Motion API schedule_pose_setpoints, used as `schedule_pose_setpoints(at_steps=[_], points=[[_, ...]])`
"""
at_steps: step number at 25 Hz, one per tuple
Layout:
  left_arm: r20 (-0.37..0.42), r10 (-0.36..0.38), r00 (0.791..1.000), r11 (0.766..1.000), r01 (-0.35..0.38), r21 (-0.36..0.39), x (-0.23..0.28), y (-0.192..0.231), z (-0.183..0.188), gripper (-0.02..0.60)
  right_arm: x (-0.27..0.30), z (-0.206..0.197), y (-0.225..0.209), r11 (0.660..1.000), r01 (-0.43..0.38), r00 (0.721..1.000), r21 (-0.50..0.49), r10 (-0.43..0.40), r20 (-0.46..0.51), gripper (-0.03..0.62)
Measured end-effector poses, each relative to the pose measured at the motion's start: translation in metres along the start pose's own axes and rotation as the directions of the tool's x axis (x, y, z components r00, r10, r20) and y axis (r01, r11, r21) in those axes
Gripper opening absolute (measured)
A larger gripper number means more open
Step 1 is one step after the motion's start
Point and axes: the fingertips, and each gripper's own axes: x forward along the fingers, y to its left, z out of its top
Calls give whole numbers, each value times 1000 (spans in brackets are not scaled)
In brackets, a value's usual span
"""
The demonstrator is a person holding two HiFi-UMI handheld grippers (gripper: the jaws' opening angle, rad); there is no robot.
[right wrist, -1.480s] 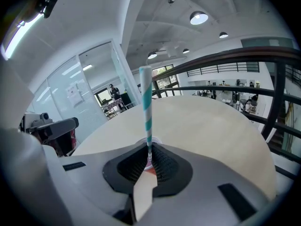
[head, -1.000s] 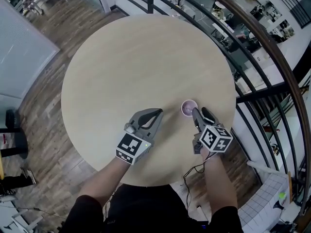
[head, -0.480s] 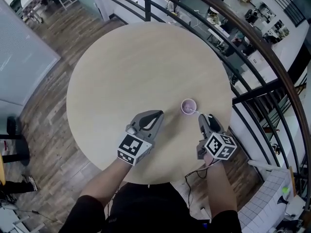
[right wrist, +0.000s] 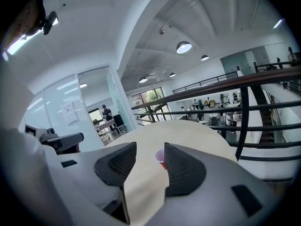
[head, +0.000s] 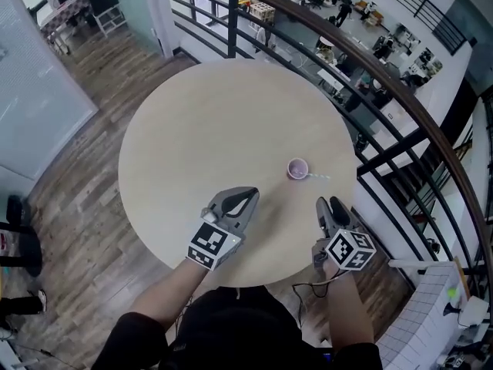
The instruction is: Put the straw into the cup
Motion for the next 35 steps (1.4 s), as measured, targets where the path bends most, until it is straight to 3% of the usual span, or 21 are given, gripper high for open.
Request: schedule_pose_setpoints(at_steps=[4,9,18,23,29,35], points=[[32,-26,999,998,24,60,-36,-20,22,5,-36,11,55,994,-95,993,-54,98,64,153],[38,-38,999,996,35,77,-71,-40,40,5,-75,23,105,979,-175,976,-106,186,115,112],[92,-53,994,998,50,41,-107,-82,82,5,-146,64,140,957,-253,938,-142,278,205,100],[121,-61,991,996,53,67,-117,-107,104,5,-177,75,151,943,-292,918,-162,324,230,81],[135,-60,989,996,51,67,-127,-124,115,5,-200,81,162,921,-251,914,-297,326,240,59],[103,-39,994,996,30,87,-128,-132,108,5,-207,77,157,918,-230,911,-323,320,261,26]])
